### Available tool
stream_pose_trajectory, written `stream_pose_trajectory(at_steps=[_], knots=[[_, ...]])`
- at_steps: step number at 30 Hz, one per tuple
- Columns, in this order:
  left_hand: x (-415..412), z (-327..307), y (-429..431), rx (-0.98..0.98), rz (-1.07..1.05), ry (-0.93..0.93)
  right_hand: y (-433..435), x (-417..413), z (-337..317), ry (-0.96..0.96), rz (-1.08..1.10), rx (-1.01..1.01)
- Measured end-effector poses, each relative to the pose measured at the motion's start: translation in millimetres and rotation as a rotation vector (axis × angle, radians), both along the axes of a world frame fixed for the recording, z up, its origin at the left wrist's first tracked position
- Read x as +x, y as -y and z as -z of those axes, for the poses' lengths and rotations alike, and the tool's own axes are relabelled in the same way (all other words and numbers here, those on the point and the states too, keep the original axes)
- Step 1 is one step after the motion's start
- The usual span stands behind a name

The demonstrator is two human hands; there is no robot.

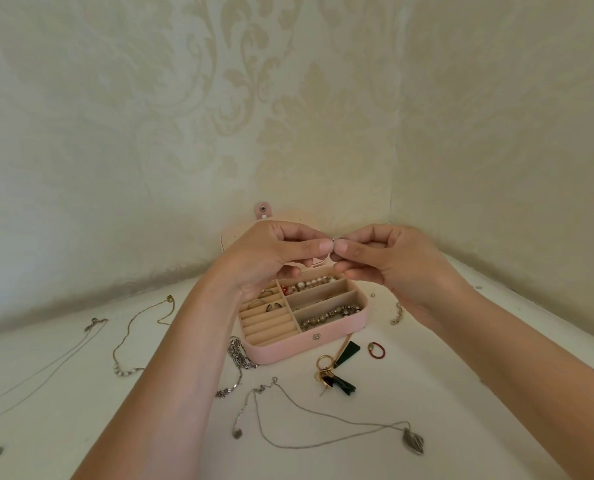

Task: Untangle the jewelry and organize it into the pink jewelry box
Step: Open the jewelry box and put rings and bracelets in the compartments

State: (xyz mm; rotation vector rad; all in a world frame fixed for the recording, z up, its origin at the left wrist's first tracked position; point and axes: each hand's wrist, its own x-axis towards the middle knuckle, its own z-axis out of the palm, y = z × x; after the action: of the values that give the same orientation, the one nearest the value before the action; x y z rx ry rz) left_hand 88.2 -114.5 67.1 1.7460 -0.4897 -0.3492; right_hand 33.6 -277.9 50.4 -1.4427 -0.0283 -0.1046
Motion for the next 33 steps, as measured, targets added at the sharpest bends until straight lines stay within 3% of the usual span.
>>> stream_pose_trajectory(at_steps=[11,13,16,20,26,33], knots=[[8,1,-13,0.015,0.122,0.086,-2,-4,0,0.026,-0.08,-0.159],[8,-4,-23,0.165,0.113,0.137,0,-4,0,0.025,-0.135,-0.378],[11,-8,-44,0.477,0.097,0.17,8,-5,1,0.008,-0.182,-0.884],[18,-2,-62,0.801,0.025,0.117,19,-9,-1,-0.087,-0.227,-1.195],[21,3,-57,0.927,0.027,0.08,23,-11,0,-0.189,-0.267,-1.275],[24,7,-53,0.918,0.0,0.128,17,-10,9,-0.233,-0.329,-1.338]])
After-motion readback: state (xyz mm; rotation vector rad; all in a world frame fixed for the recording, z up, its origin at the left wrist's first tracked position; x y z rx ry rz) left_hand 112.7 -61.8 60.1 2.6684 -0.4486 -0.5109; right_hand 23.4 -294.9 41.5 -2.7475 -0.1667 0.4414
